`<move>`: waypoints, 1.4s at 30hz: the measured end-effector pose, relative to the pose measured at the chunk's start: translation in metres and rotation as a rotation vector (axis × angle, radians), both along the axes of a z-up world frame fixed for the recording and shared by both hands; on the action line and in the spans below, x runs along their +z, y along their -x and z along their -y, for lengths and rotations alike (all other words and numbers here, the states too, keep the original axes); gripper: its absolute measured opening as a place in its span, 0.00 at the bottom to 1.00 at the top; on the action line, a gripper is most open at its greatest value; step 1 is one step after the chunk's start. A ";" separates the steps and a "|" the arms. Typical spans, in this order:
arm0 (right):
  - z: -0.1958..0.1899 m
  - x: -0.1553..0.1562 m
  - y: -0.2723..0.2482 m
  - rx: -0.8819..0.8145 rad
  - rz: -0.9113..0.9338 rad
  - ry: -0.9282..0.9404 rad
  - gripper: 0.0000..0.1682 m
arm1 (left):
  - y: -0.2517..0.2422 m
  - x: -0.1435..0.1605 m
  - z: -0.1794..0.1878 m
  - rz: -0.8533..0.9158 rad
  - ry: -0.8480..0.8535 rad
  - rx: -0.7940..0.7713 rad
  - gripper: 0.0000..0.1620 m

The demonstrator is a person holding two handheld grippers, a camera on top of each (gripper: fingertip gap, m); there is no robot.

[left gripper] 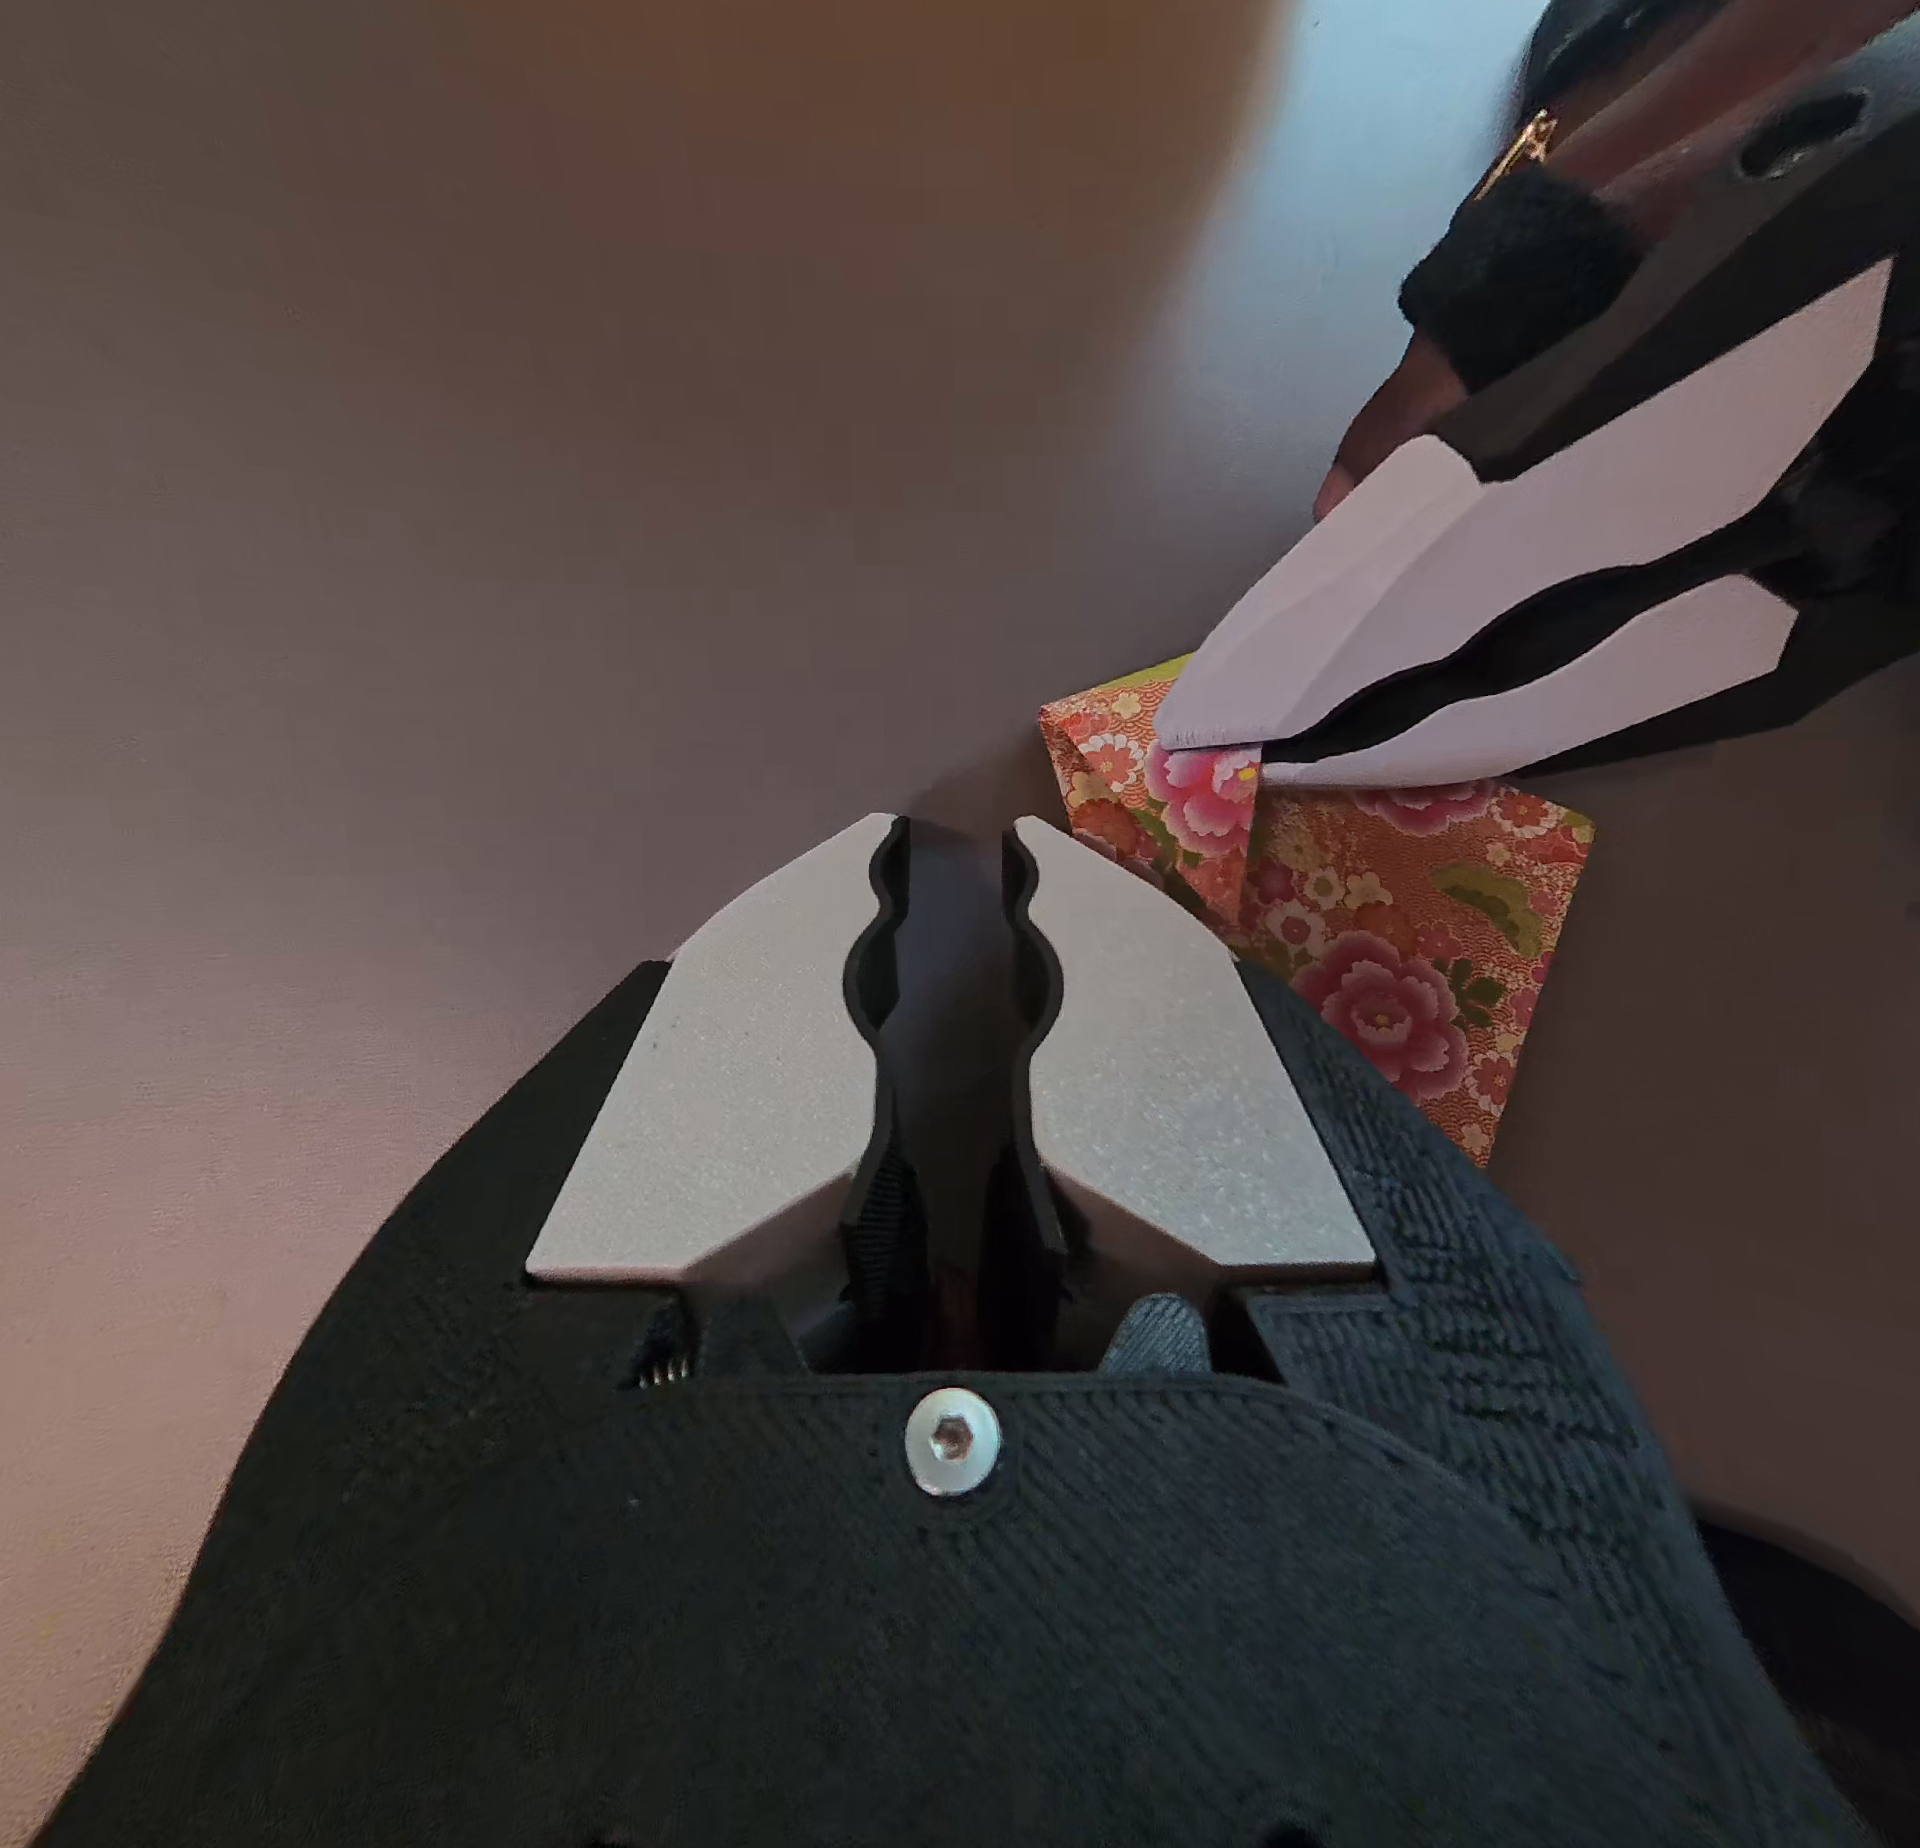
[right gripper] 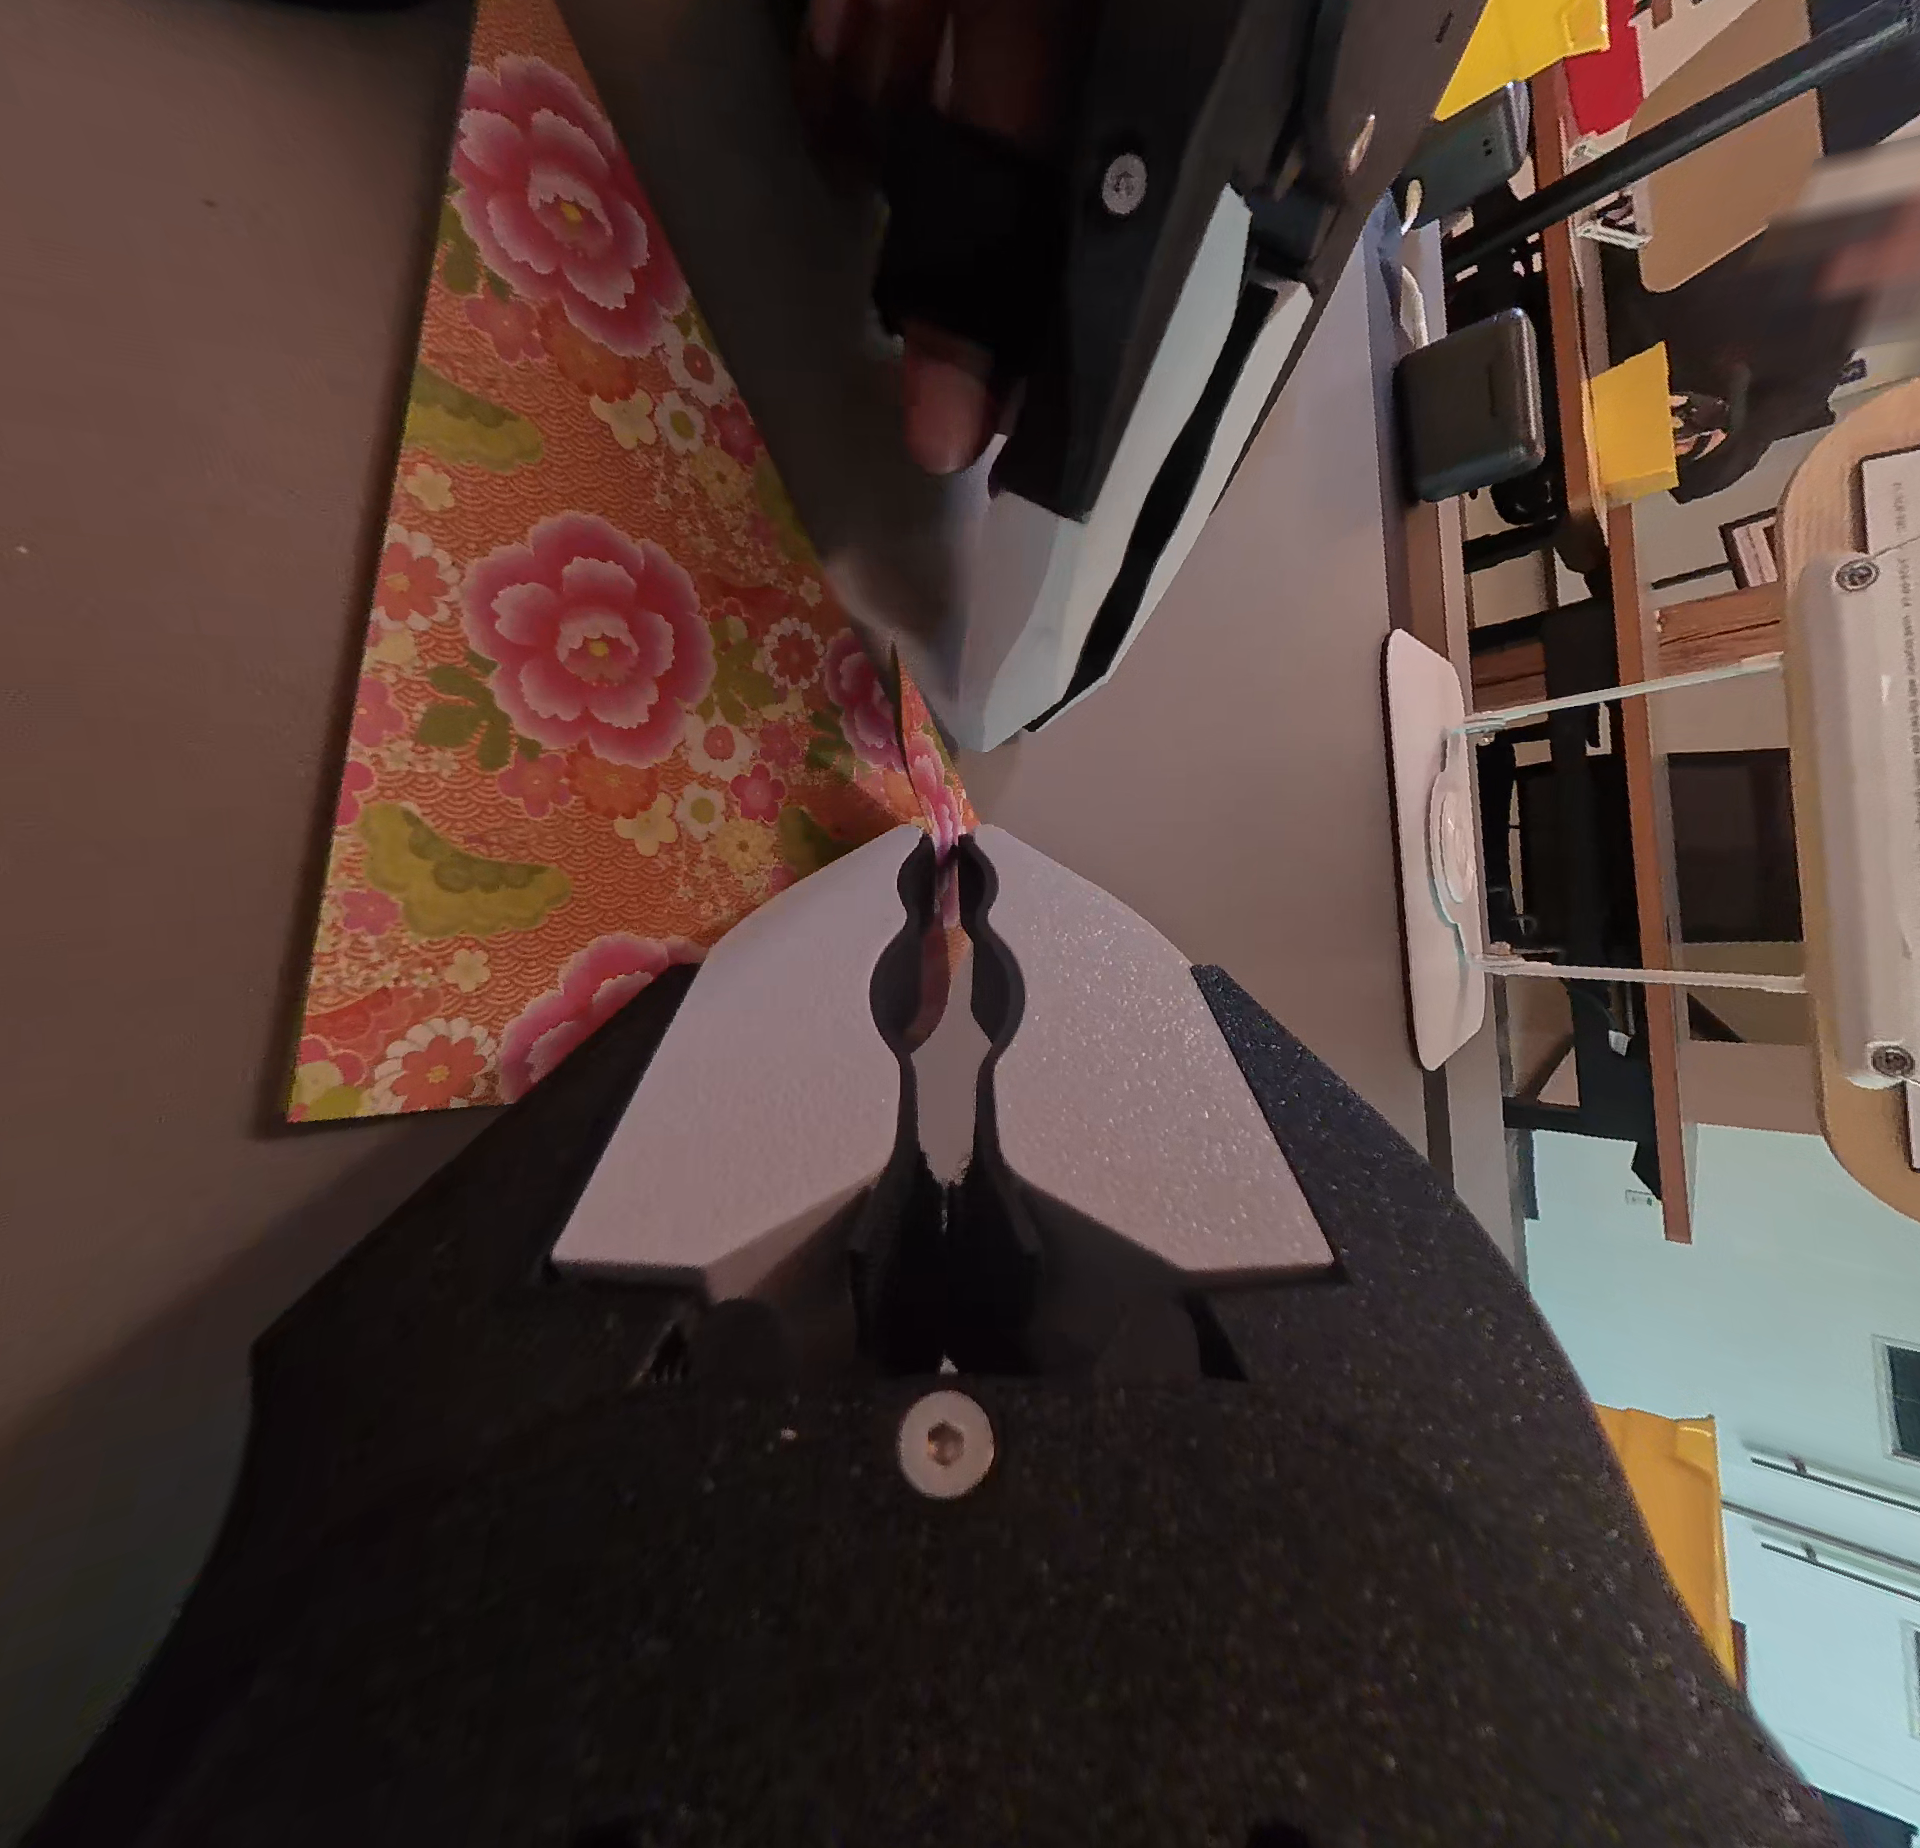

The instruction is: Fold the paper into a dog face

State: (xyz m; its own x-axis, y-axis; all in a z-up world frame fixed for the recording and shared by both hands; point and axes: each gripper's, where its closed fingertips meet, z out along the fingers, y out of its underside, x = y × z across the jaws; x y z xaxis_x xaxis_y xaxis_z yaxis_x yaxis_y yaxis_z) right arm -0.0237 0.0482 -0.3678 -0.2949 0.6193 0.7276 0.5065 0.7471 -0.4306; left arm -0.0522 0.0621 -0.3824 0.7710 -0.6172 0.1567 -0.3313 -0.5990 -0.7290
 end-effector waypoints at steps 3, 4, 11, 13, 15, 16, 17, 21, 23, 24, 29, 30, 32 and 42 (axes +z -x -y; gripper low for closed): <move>0.001 -0.001 0.001 -0.003 0.013 -0.001 0.02 | 0.000 0.000 0.000 0.002 0.000 -0.002 0.11; 0.002 -0.002 0.001 0.000 0.017 -0.004 0.02 | -0.001 0.000 0.001 0.002 -0.002 -0.004 0.11; 0.001 -0.003 0.001 0.005 0.024 0.007 0.02 | -0.004 0.001 0.004 0.000 -0.005 -0.036 0.15; 0.001 -0.004 0.000 0.002 0.025 0.015 0.02 | -0.004 0.001 0.004 0.002 -0.005 -0.040 0.16; 0.001 -0.004 0.001 -0.003 0.025 0.017 0.02 | -0.004 0.001 0.004 0.005 -0.003 -0.035 0.16; 0.001 -0.004 0.001 -0.006 0.026 0.019 0.02 | -0.003 0.001 0.003 0.007 -0.001 -0.030 0.15; 0.001 -0.004 0.001 -0.008 0.027 0.022 0.02 | -0.003 0.001 0.003 0.011 0.002 -0.026 0.14; 0.001 -0.004 0.002 -0.013 0.027 0.017 0.02 | -0.002 0.004 0.003 0.039 -0.004 -0.020 0.14; 0.001 -0.004 0.002 -0.015 0.029 0.014 0.02 | -0.001 0.008 0.002 0.056 -0.022 -0.015 0.13; 0.001 -0.003 0.002 -0.016 0.029 0.012 0.02 | -0.001 0.010 0.002 0.066 -0.032 -0.017 0.13; -0.001 -0.004 0.000 -0.019 0.033 0.002 0.02 | 0.000 0.025 0.024 0.026 -0.070 -0.153 0.13; 0.000 -0.004 0.000 -0.019 0.033 0.005 0.02 | -0.001 0.029 0.025 0.041 -0.077 -0.157 0.13; -0.001 -0.004 0.000 -0.022 0.034 0.005 0.02 | -0.006 0.030 0.031 0.056 -0.062 -0.179 0.13; -0.001 -0.005 -0.001 -0.036 0.033 0.013 0.03 | -0.011 0.011 0.039 0.005 0.001 -0.215 0.13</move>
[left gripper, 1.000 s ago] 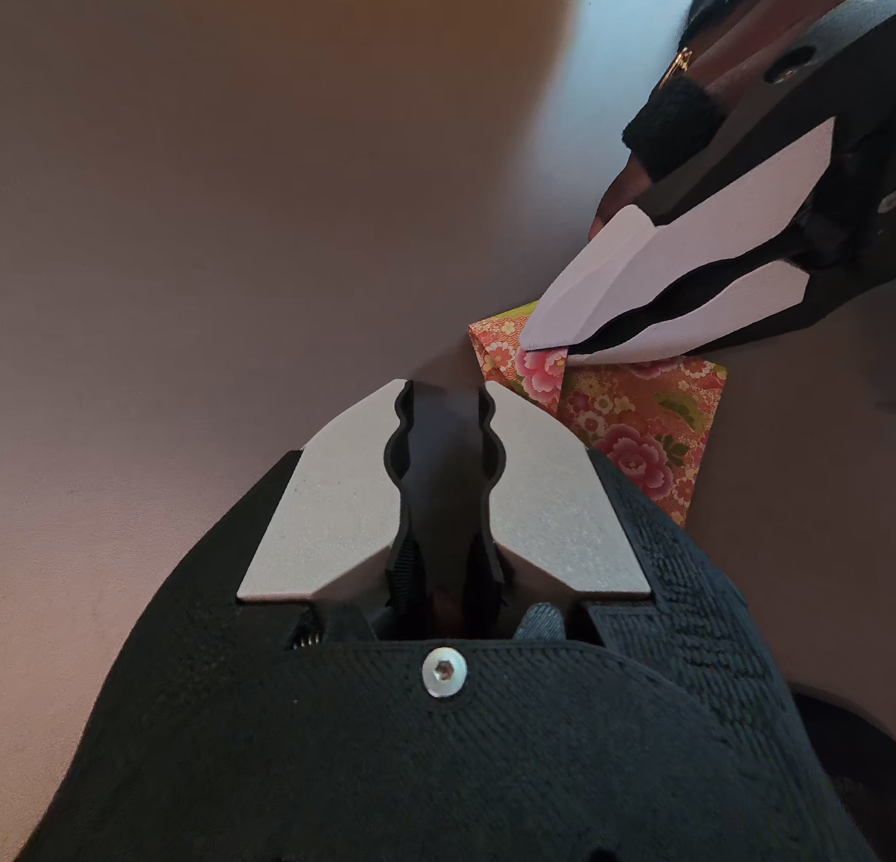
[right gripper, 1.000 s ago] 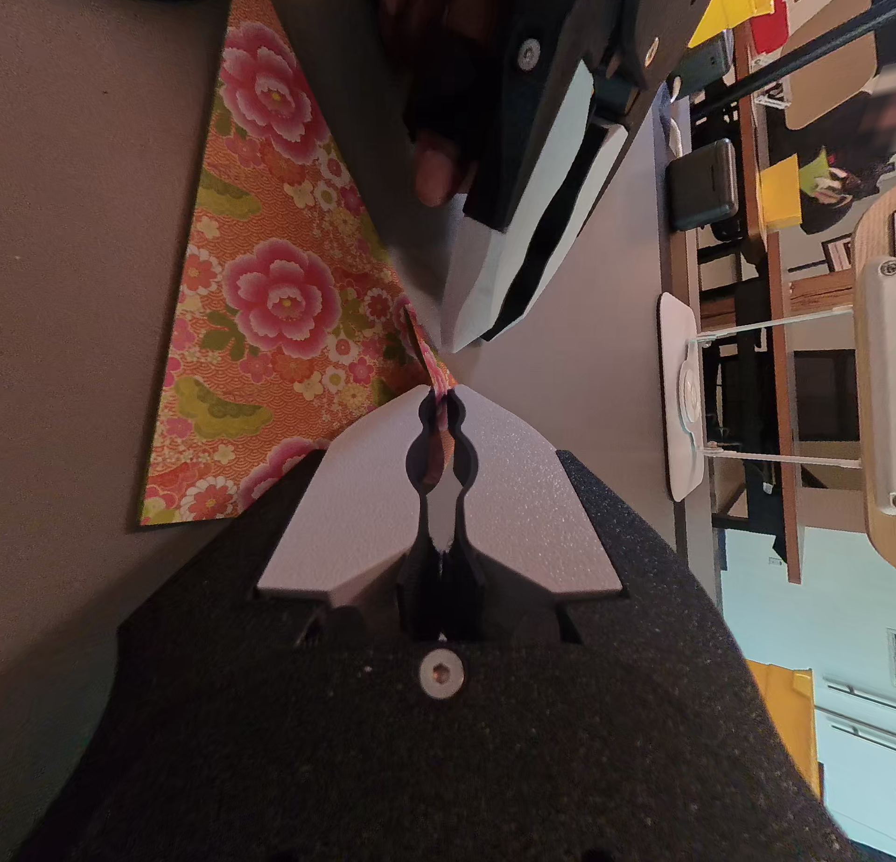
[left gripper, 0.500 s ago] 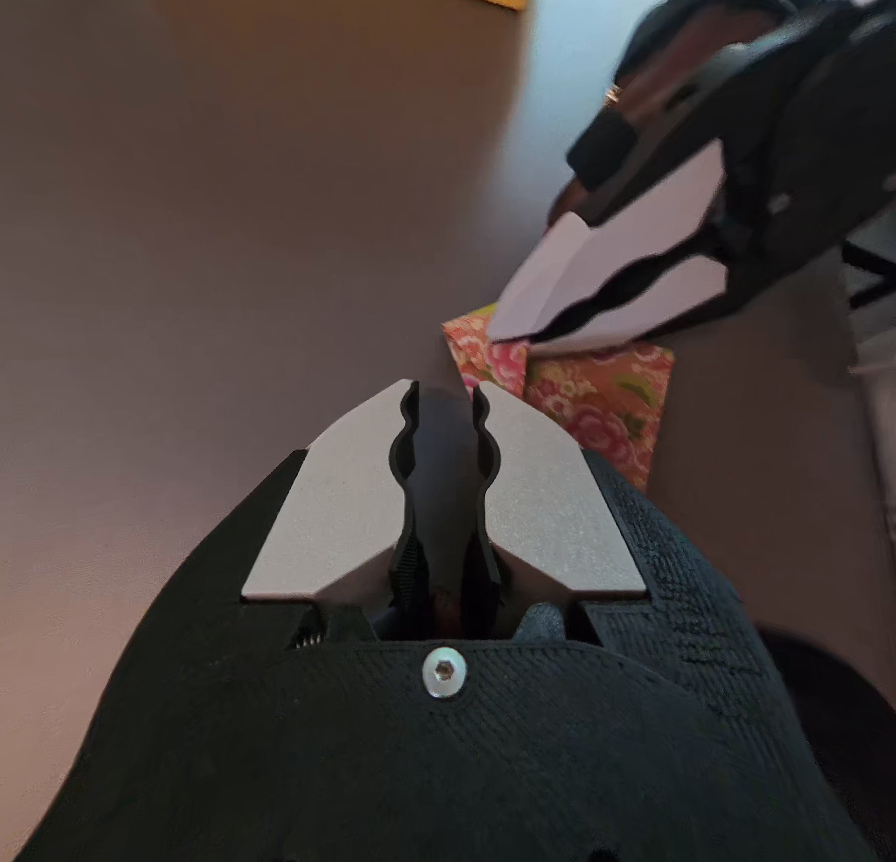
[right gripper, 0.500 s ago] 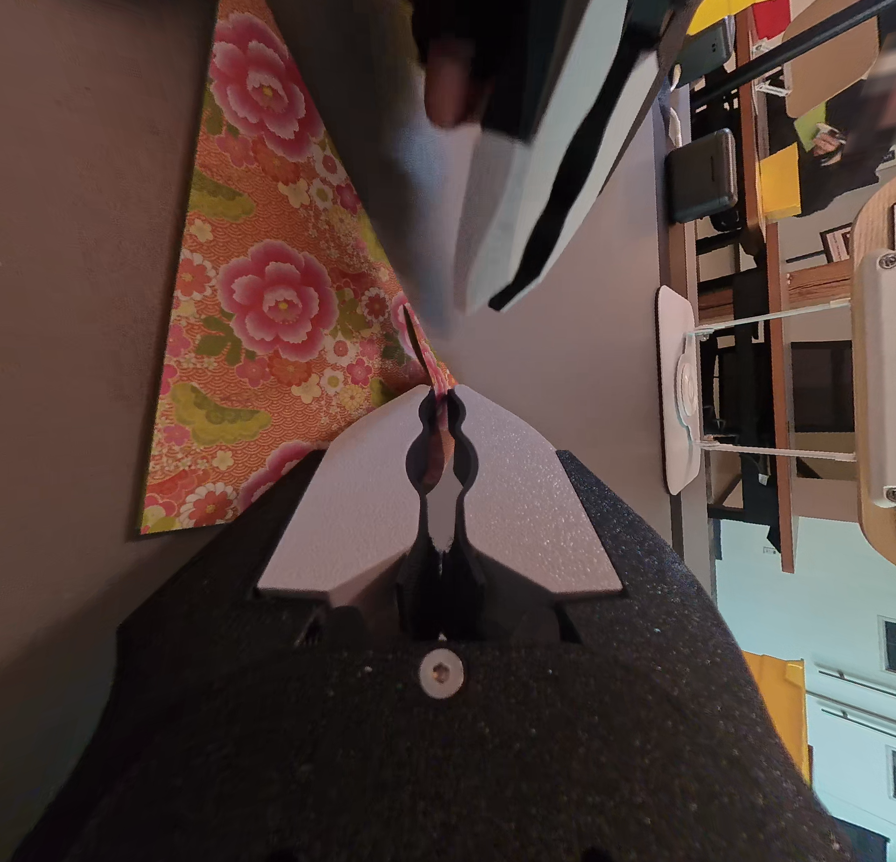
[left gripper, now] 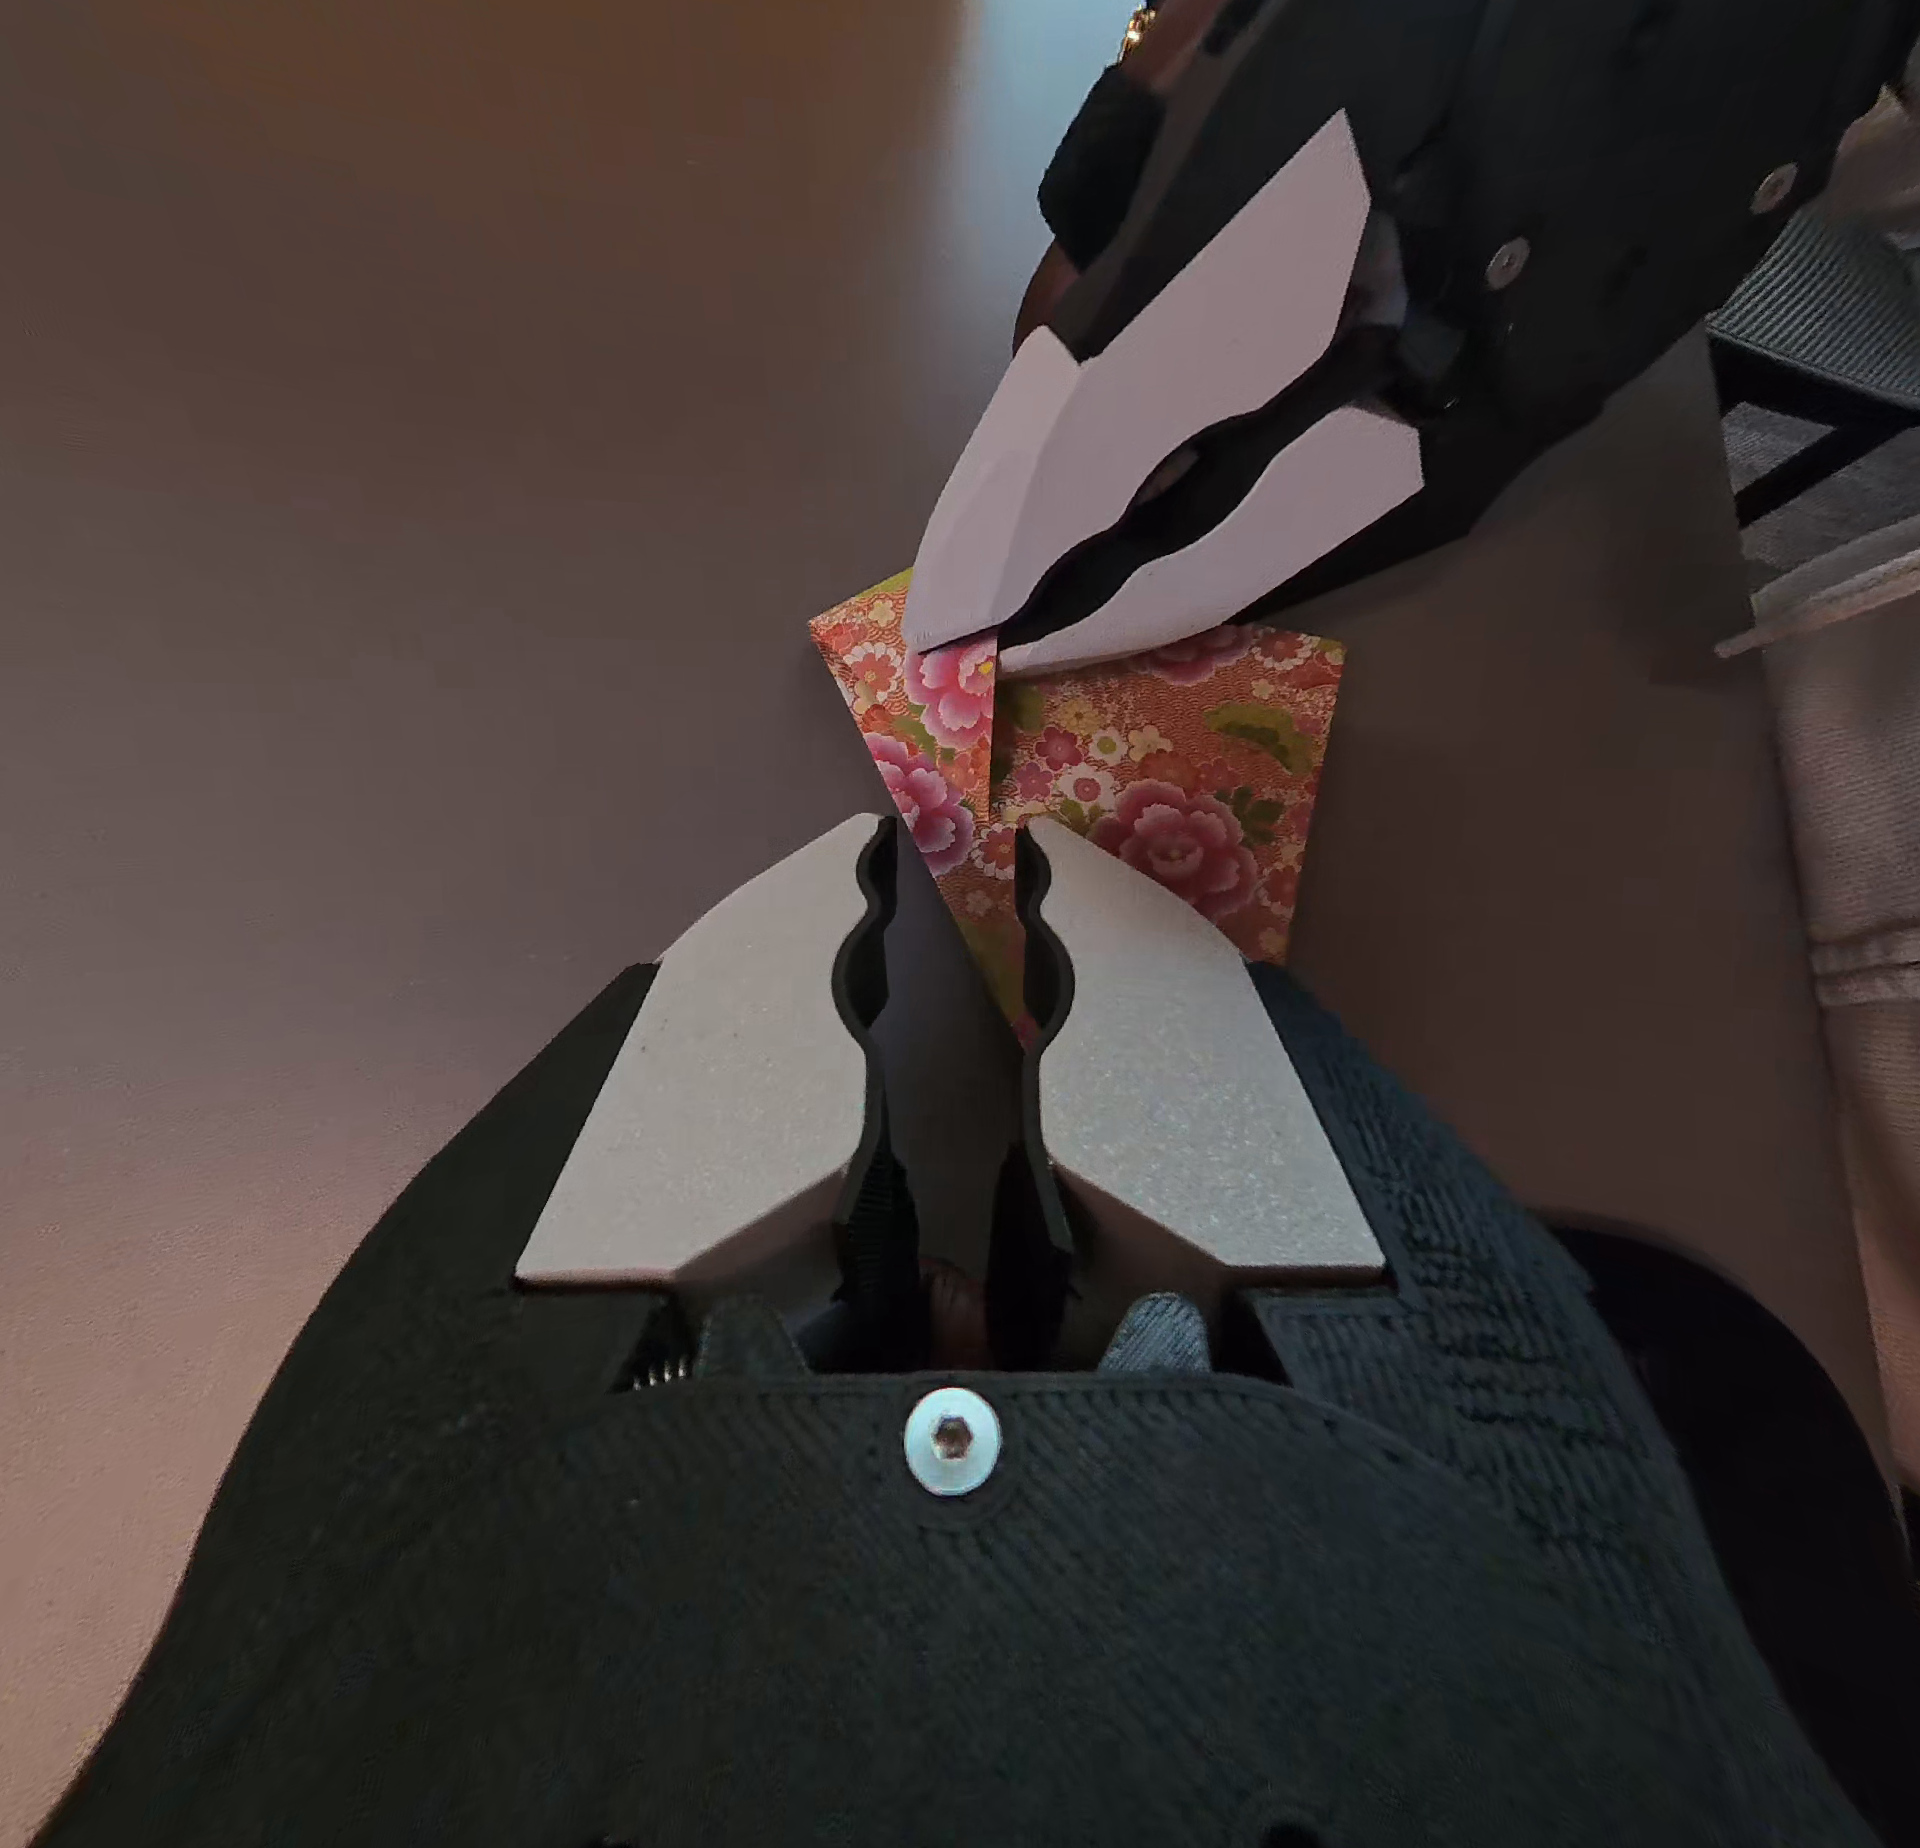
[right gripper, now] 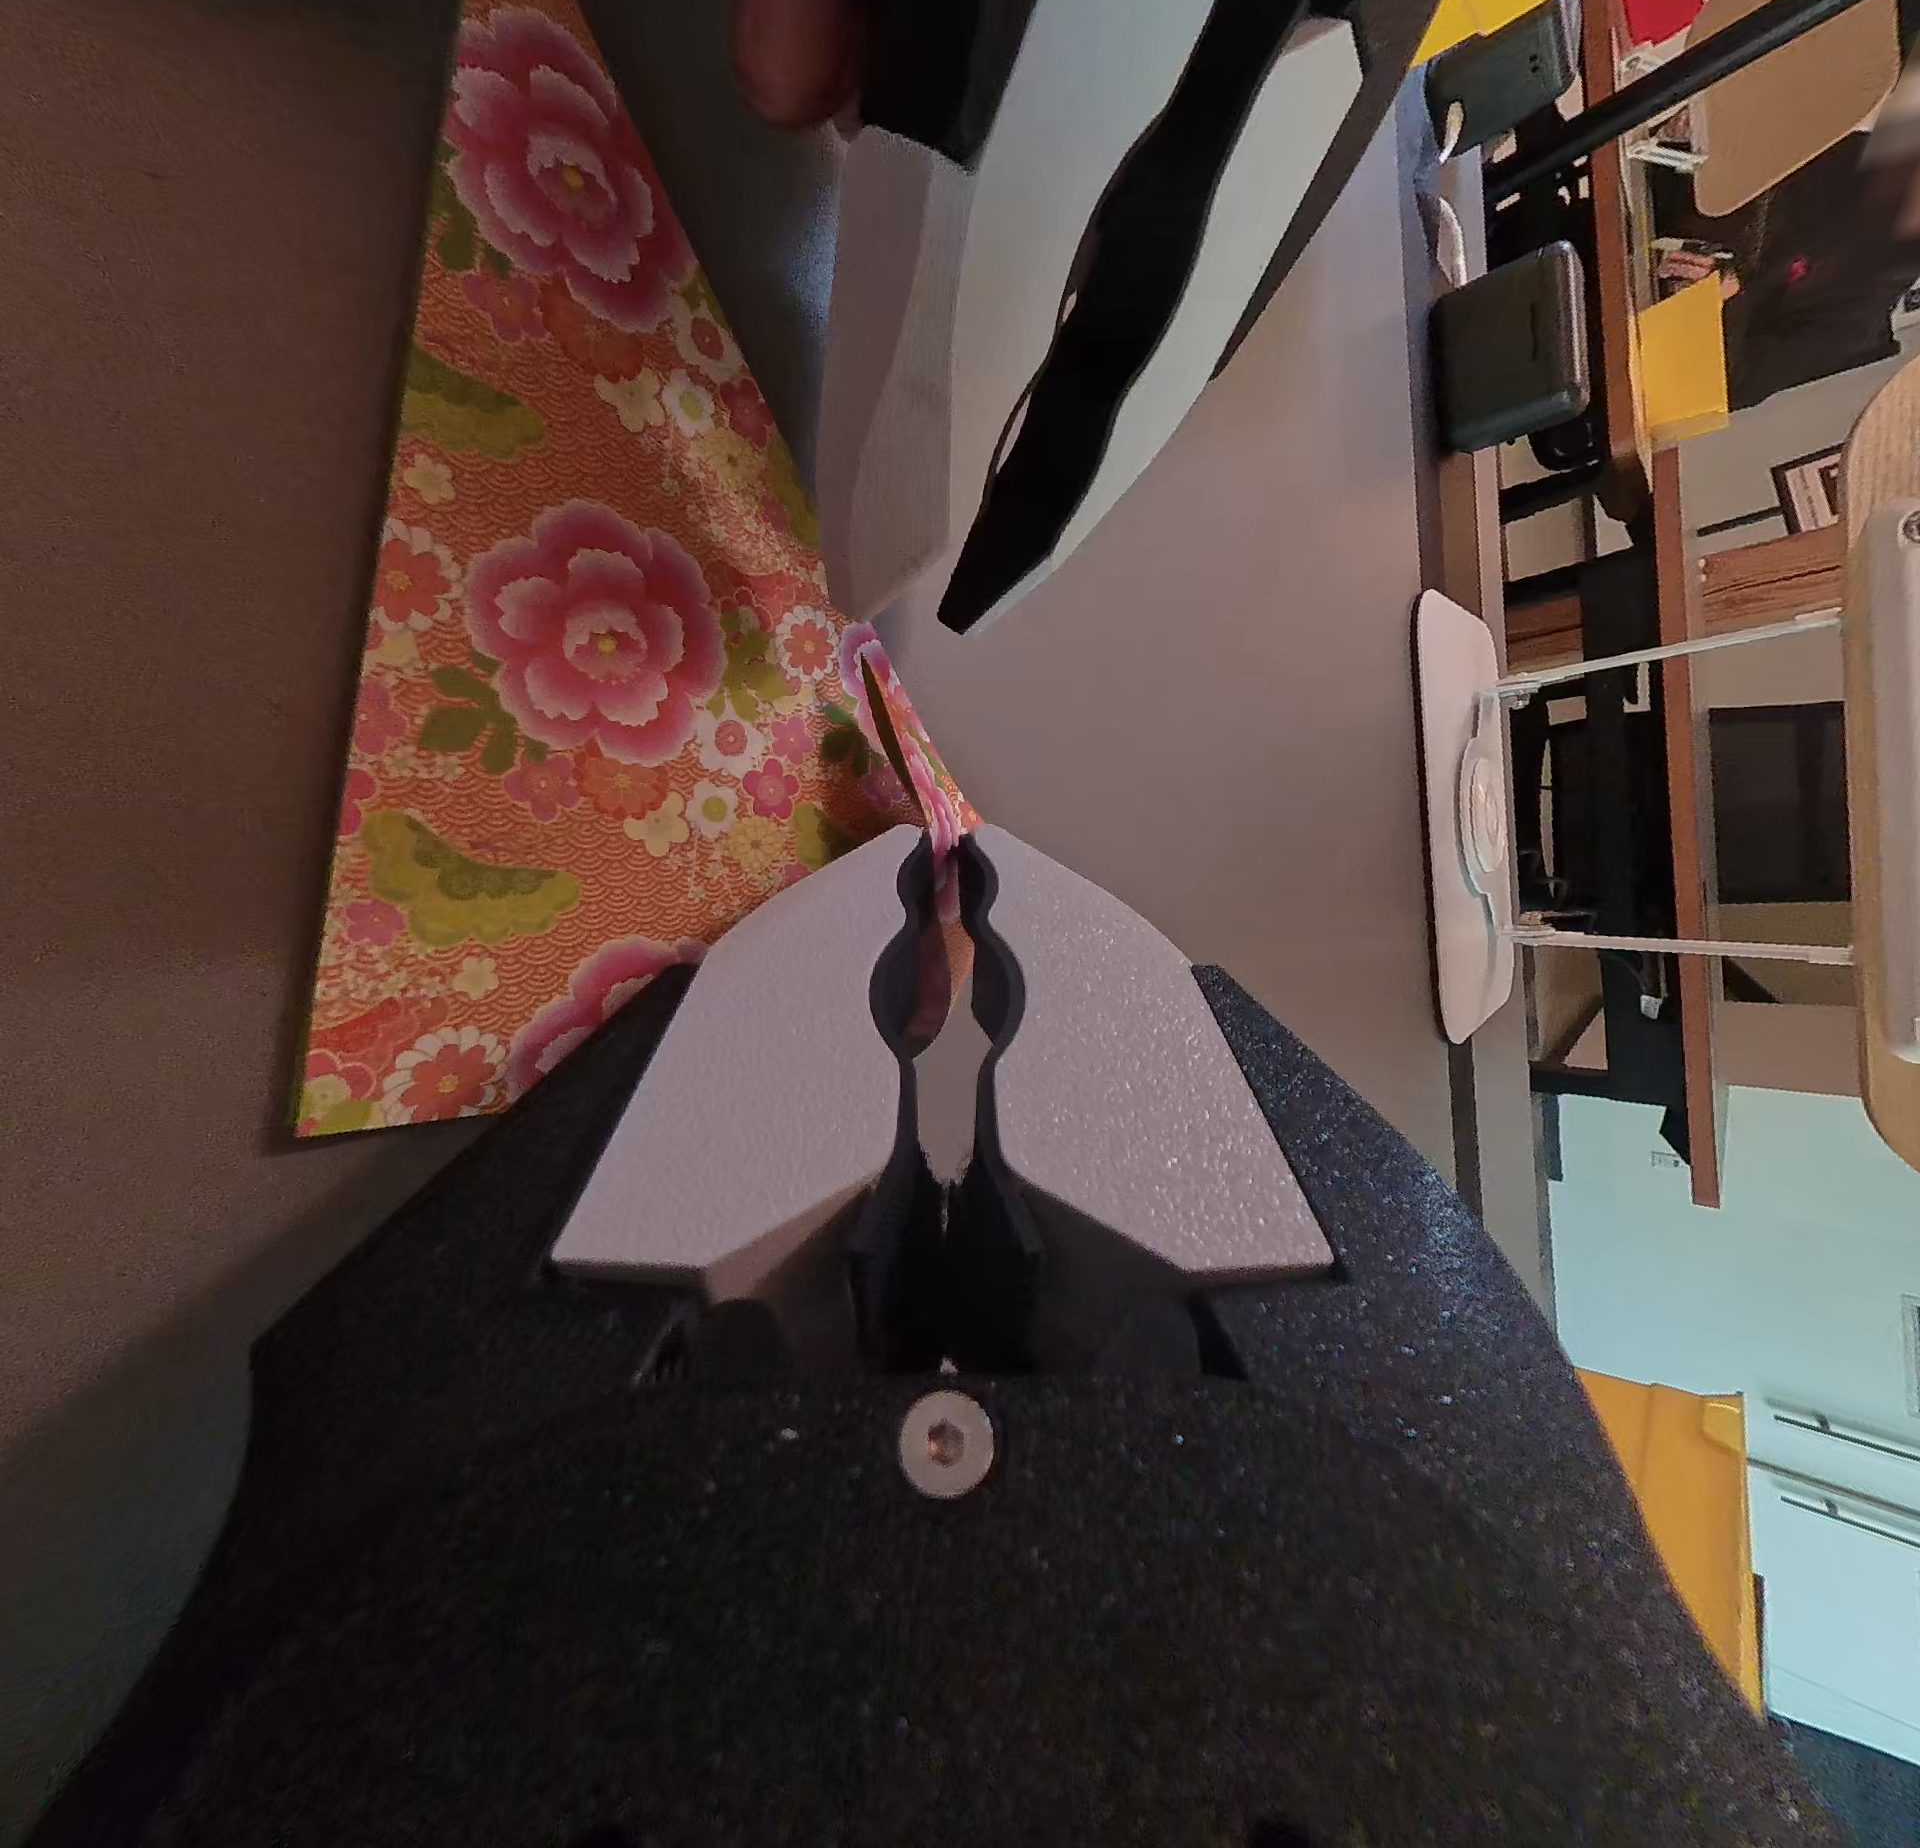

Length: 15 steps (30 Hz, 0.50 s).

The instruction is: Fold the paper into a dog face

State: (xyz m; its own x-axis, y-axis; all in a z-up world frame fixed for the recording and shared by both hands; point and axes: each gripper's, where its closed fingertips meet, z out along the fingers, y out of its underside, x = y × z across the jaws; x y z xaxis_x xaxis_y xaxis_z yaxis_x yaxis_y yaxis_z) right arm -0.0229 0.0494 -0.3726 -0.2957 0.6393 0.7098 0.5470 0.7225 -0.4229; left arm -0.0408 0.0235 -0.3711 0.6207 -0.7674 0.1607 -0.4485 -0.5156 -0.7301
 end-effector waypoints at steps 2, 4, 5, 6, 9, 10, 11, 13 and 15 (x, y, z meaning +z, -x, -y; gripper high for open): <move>0.000 0.000 0.000 -0.005 -0.002 0.010 0.02 | 0.000 -0.002 0.001 0.000 0.008 -0.003 0.13; 0.000 0.000 0.000 -0.006 -0.003 0.013 0.02 | -0.001 -0.003 0.001 -0.002 0.013 -0.007 0.13; 0.000 0.000 0.000 -0.008 -0.003 0.011 0.03 | -0.001 -0.004 0.002 -0.002 0.016 -0.009 0.13; 0.000 0.000 0.000 -0.009 -0.002 0.012 0.03 | -0.002 -0.005 0.002 -0.002 0.017 -0.013 0.13; 0.000 -0.001 -0.001 -0.011 -0.003 0.018 0.03 | -0.004 -0.006 0.002 0.000 0.020 -0.024 0.13; -0.001 -0.001 -0.001 -0.012 -0.003 0.019 0.03 | -0.004 -0.007 0.002 0.000 0.021 -0.024 0.13; -0.001 -0.001 -0.001 -0.013 -0.003 0.021 0.03 | -0.004 -0.007 0.003 0.000 0.025 -0.025 0.13; -0.001 -0.002 -0.001 -0.014 -0.003 0.022 0.03 | -0.005 -0.009 0.003 -0.002 0.032 -0.028 0.13; -0.001 -0.002 -0.001 -0.015 -0.004 0.024 0.02 | -0.005 -0.009 0.003 0.001 0.029 -0.029 0.13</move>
State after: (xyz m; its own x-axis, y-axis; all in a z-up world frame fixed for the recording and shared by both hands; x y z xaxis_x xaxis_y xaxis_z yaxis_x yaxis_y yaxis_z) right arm -0.0219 0.0499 -0.3741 -0.2835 0.6604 0.6953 0.5559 0.7040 -0.4420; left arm -0.0355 0.0206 -0.3804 0.5979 -0.7802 0.1837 -0.4633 -0.5234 -0.7151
